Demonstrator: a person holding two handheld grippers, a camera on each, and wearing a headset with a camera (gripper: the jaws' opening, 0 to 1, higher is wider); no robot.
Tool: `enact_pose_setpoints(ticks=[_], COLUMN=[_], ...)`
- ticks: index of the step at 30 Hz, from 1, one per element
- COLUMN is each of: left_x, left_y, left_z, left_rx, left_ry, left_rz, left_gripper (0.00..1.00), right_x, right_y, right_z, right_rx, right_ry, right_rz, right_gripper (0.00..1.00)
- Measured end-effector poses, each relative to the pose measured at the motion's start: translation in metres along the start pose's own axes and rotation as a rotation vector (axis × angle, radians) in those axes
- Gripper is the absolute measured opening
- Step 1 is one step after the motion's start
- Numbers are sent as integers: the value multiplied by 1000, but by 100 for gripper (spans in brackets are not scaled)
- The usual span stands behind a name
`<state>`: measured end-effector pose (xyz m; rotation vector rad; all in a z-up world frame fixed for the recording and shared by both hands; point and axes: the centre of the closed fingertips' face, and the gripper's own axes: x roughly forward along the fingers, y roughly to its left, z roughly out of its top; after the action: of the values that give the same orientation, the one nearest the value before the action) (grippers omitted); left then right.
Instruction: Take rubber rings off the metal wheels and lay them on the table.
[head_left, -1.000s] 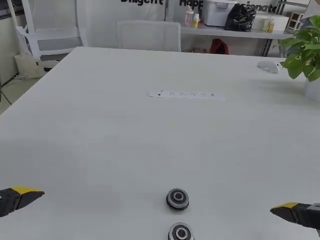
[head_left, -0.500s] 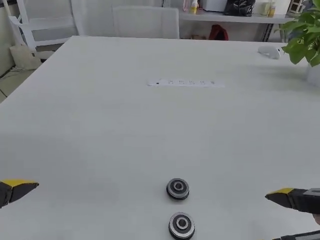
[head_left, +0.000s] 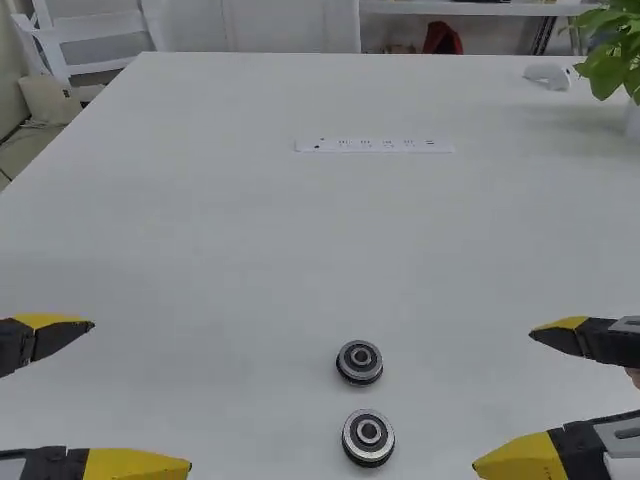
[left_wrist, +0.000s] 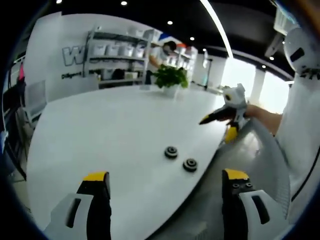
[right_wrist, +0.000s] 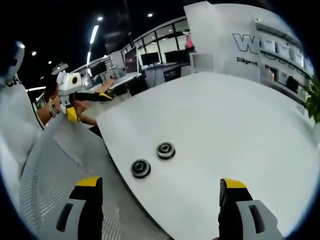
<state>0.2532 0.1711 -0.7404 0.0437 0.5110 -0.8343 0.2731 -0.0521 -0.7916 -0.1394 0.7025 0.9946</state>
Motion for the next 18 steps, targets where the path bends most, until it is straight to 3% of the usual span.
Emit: enact_pose_setpoints(ticks=[4, 6, 10, 14, 18], left_x=[4, 9, 17, 28, 42], left_y=[-4, -10, -23, -36, -41], left_z=[11, 19, 35, 45, 49], left_rx=[35, 61, 106, 191, 224], left_ry=[-7, -7, -17, -24, -7], left_rz=[-15, -34, -81, -147, -174], left_gripper=[93, 93, 95, 91, 90], right_x=[-1, -2, -6, -6, -4], right_y=[3, 12, 17, 20, 24], right_z=[11, 21, 38, 48, 57], right_rx=[-10, 27, 20, 30, 29], right_ry=[-57, -112, -189, -214, -240], right_rz=[26, 97, 147, 179, 210], right_gripper=[93, 91, 87, 86, 85])
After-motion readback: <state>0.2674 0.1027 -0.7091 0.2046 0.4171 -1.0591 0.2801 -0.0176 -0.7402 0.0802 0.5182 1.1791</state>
